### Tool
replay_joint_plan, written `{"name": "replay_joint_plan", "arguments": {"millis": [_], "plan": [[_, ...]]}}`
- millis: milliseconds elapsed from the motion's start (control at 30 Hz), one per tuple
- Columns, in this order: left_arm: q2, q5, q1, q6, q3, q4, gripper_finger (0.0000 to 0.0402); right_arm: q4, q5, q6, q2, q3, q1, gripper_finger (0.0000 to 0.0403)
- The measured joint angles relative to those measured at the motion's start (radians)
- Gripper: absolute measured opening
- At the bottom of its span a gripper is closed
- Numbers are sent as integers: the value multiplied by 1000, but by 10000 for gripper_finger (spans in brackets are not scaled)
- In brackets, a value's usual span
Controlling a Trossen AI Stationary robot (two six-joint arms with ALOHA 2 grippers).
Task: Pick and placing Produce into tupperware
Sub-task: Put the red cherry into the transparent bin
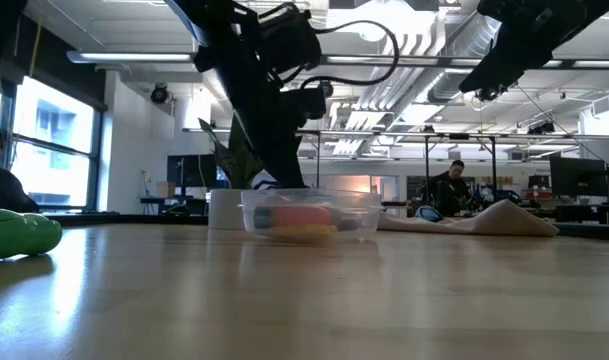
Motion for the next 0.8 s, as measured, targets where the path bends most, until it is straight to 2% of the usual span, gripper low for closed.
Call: {"name": "replay_joint_plan", "arguments": {"millis": [300,567,800], "plan": [[6,-31,1,-1,0,-8,88,0,0,0,0,0,0,0],[6,-4,1,-4,0,-12,89,0,0,0,0,0,0,0],[6,-4,1,-28,0,-12,133,0,0,0,0,0,0,0]]}}
